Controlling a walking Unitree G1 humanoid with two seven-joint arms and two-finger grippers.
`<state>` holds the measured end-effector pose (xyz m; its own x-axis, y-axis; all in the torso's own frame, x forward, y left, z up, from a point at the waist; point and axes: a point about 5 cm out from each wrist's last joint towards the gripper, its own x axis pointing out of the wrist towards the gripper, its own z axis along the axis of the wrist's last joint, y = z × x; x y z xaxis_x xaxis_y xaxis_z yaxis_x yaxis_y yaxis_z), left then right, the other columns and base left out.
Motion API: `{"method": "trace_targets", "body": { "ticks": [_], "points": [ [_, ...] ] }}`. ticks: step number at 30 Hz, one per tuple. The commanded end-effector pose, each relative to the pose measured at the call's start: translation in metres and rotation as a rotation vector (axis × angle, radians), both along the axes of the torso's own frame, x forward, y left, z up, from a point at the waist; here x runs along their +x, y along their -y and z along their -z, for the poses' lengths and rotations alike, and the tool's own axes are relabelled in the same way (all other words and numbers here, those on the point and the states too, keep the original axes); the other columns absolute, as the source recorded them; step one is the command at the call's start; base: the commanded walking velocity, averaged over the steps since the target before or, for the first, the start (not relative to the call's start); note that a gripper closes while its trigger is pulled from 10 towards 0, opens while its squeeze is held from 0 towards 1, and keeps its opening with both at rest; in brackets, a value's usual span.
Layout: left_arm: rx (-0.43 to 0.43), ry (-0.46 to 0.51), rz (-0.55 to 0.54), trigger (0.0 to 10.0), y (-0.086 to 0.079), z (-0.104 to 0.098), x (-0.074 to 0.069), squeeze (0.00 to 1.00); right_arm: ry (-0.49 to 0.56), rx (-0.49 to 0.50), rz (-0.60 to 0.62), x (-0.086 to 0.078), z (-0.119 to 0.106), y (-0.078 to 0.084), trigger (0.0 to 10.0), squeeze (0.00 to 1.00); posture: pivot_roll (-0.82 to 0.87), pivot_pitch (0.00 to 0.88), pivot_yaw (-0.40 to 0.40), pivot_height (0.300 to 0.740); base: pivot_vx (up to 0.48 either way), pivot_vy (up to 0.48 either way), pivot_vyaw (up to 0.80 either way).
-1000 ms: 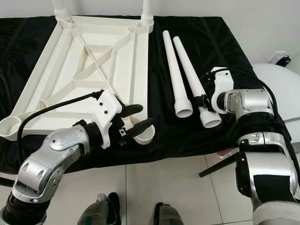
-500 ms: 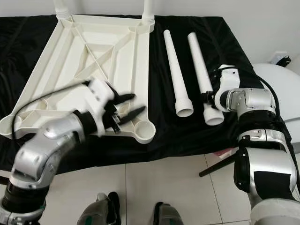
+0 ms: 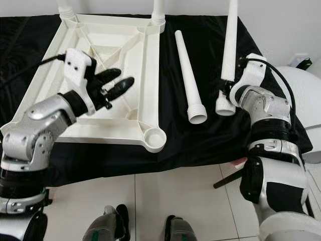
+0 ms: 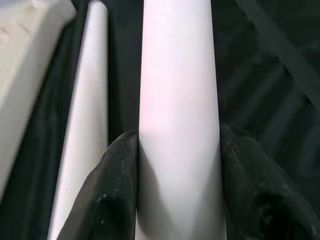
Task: Building children table
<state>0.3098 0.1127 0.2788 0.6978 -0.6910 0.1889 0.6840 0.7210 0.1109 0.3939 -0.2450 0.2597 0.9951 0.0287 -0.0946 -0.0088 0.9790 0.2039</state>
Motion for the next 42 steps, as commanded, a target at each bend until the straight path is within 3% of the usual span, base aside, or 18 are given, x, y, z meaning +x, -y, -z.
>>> {"method": "trace_targets", "body": {
  "ticks": [1, 3, 8, 9, 10, 17, 23, 24, 26, 27, 38, 42],
  "points": [
    [-0.014, -0.02, 0.007, 10.0, -0.001, 0.001, 0.002, 0.0, 0.03, 0.016, 0.012, -0.001, -0.001, 0.002, 10.0, 0.0, -0.02, 0.161, -0.032, 0.74, 0.0, 0.0, 0.0],
    [-0.093, -0.092, 0.081, 10.0, 0.0, -0.002, 0.005, 0.0, 0.106, 0.032, -0.054, -0.003, -0.003, -0.013, 10.0, 0.0, 0.0, 0.135, -0.029, 0.74, 0.0, 0.0, 0.0],
    [-0.142, -0.128, 0.149, 10.0, 0.004, -0.006, 0.008, 0.0, 0.186, 0.059, -0.133, -0.008, -0.001, -0.033, 10.0, 0.0, 0.0, 0.11, -0.021, 0.74, 0.0, 0.0, 0.0],
    [-0.156, -0.137, 0.177, 10.0, 0.007, -0.007, 0.008, 0.32, 0.203, 0.072, -0.151, -0.009, 0.0, -0.037, 10.0, 0.0, 0.0, 0.108, -0.021, 0.74, 0.0, 0.0, 0.0],
    [-0.186, -0.154, 0.208, 10.0, 0.009, -0.009, 0.007, 1.0, 0.222, 0.081, -0.166, -0.01, 0.0, -0.041, 10.0, 0.0, 0.0, 0.1, -0.02, 0.74, 0.0, 0.0, 0.0],
    [-0.258, -0.176, 0.313, 10.0, 0.015, -0.022, 0.009, 1.0, 0.319, 0.062, -0.297, -0.021, 0.001, -0.064, 10.0, 0.0, 0.0, 0.074, -0.012, 0.74, 0.0, 0.0, 0.0],
    [-0.228, -0.19, 0.321, 10.0, 0.017, -0.025, 0.012, 1.0, 0.338, 0.051, -0.329, -0.025, 0.002, -0.071, 10.0, 0.0, 0.0, 0.067, -0.009, 0.74, 0.0, 0.0, 0.0],
    [-0.232, -0.198, 0.318, 10.0, 0.018, -0.025, 0.013, 0.73, 0.336, 0.05, -0.333, -0.025, 0.003, -0.071, 10.0, 0.0, 0.0, 0.063, -0.007, 0.74, 0.0, 0.0, 0.0],
    [-0.238, -0.207, 0.318, 10.0, 0.018, -0.025, 0.013, 0.73, 0.336, 0.051, -0.336, -0.025, 0.003, -0.071, 10.0, 0.0, 0.0, 0.063, -0.007, 0.74, 0.0, 0.0, 0.0],
    [-0.24, -0.212, 0.322, 10.0, 0.019, -0.026, 0.013, 0.0, 0.34, 0.047, -0.347, -0.026, 0.004, -0.071, 10.0, 0.0, 0.0, 0.057, -0.005, 0.74, 0.0, 0.0, 0.0],
    [-0.295, -0.256, 0.409, 10.0, 0.023, -0.031, 0.011, 0.0, 0.392, 0.027, -0.478, -0.035, 0.003, -0.078, 10.0, 0.0, -0.01, 0.036, -0.01, 0.74, 0.0, 0.0, 0.0],
    [-0.345, -0.315, 0.455, 10.0, 0.026, -0.034, 0.013, 0.0, 0.402, 0.038, -0.601, -0.045, 0.007, -0.088, 10.0, 0.0, -0.01, 0.032, -0.013, 0.74, 0.0, 0.0, 0.0]
  ]
}}
